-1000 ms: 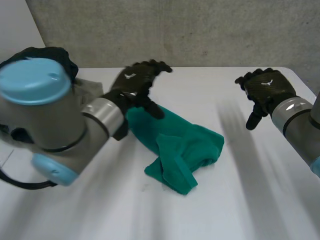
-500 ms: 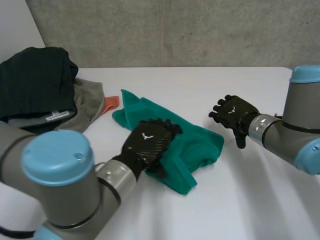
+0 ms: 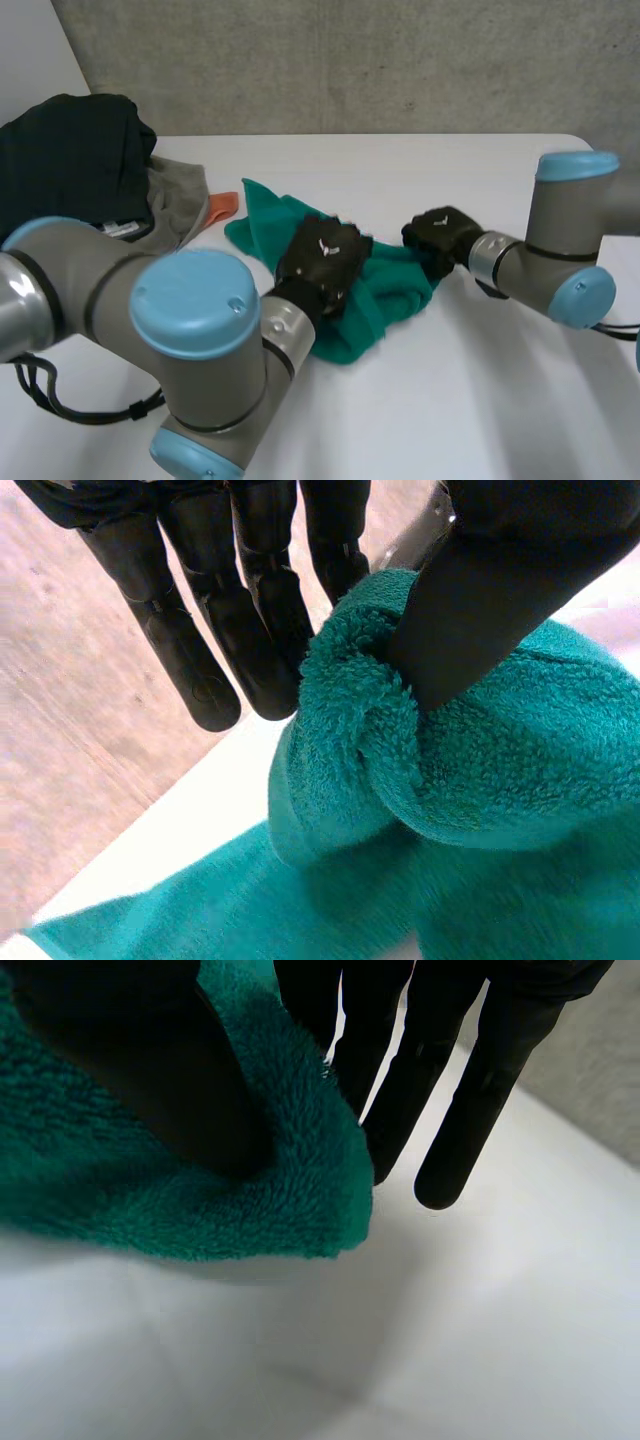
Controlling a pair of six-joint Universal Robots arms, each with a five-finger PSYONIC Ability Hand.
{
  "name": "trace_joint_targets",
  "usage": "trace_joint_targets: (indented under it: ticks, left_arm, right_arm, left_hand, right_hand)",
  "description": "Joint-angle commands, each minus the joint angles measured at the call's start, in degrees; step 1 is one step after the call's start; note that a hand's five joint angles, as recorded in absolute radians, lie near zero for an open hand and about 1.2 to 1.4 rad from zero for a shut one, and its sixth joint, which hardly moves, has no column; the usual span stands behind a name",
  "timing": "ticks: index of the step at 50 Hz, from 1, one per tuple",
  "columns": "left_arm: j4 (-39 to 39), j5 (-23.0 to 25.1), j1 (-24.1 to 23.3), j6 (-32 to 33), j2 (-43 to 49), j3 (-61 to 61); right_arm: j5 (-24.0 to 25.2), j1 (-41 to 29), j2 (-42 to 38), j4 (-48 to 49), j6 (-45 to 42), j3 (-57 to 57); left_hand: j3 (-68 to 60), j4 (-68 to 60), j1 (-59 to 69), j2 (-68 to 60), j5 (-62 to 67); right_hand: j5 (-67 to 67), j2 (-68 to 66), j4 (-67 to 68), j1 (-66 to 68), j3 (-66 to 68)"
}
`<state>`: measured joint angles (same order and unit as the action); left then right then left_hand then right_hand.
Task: Fold the laundry.
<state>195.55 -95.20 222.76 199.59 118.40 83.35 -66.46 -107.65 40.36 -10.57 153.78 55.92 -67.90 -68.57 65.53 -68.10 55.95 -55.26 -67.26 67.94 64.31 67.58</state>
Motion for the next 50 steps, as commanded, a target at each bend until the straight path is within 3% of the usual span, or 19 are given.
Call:
trace_joint_targets:
  ticks: [1,6,14,19,27,31,32,33,36,41,44,50]
  left_arm:
    - [0.79,0.45,3.73,0.36,-9.84,-3.80]
    - [2.99,0.63,6.11,0.36,-15.47,-5.65]
    - [5.81,1.07,11.20,0.27,-17.77,-4.43]
    - [6.24,1.07,12.61,0.36,-15.92,1.28]
    - [6.16,1.51,16.56,0.62,-12.84,10.33]
    - [6.07,1.60,18.15,4.21,-13.45,16.38]
    - [6.07,1.60,18.41,5.27,-13.81,17.45]
    - [5.98,1.60,18.59,6.24,-14.24,18.33]
    - [5.63,1.95,19.03,10.90,-17.23,21.41]
    - [4.58,2.39,18.51,15.82,-20.92,24.40]
    - [3.00,2.92,18.24,16.18,-22.07,24.05]
    - [-0.35,4.50,17.89,15.57,-22.34,18.70]
  right_arm:
    - [-0.16,1.30,15.34,1.87,7.67,-0.63]
    - [-2.70,1.83,28.08,3.27,8.47,-0.72]
    - [-5.52,0.43,32.06,3.36,7.68,-0.63]
    - [-6.05,-5.45,29.87,3.36,7.41,-0.11]
    - [-5.79,-14.95,18.71,2.48,7.41,4.37]
    - [-5.53,-18.12,13.87,2.22,7.33,5.52]
    - [-5.53,-18.30,13.26,2.05,7.33,5.69]
    - [-5.53,-18.30,12.73,1.61,7.24,5.87]
    - [-5.79,-18.30,13.25,0.56,6.19,5.70]
    - [-6.32,-15.67,17.55,0.82,5.66,4.20]
    - [-6.32,-11.54,19.84,0.64,5.48,3.59]
    - [-5.97,-6.97,19.32,-0.32,4.08,-0.09]
  left_hand:
    - [-12.10,-11.43,14.47,-11.90,14.05]
    - [-12.10,-11.43,14.47,-11.90,14.05]
    - [-12.10,-11.43,14.47,-11.90,14.05]
    - [-12.10,-11.43,14.47,-11.90,14.05]
    - [-12.10,-11.43,14.47,-11.90,14.05]
    - [-12.10,-11.43,14.47,-11.90,14.05]
    - [-12.10,-11.43,14.47,-11.90,14.05]
    - [-12.10,-11.43,14.47,-11.90,14.05]
    - [-1.06,-0.40,3.44,-0.87,3.02]
    - [42.30,42.96,-39.92,42.49,-40.34]
    - [47.58,48.24,-45.20,47.78,-45.63]
    - [52.81,53.47,-50.43,53.01,-50.86]
  right_hand:
    - [-14.74,-12.74,12.06,15.69,12.42]
    - [-14.74,-12.74,12.06,15.69,12.42]
    - [-14.74,-12.74,12.06,15.69,12.42]
    - [-14.74,-12.74,12.06,15.69,12.42]
    - [-14.74,-12.74,12.06,15.69,12.42]
    - [-14.74,-12.74,12.06,15.69,12.42]
    - [-5.97,-3.98,3.29,6.92,3.65]
    - [13.10,15.10,-15.78,-12.15,-15.42]
    - [36.10,38.09,-38.77,-35.14,-38.42]
    - [45.75,47.74,-48.42,-44.79,-48.06]
    - [52.81,54.81,-55.49,-51.86,-55.13]
    - [51.48,53.48,-54.16,-50.53,-53.80]
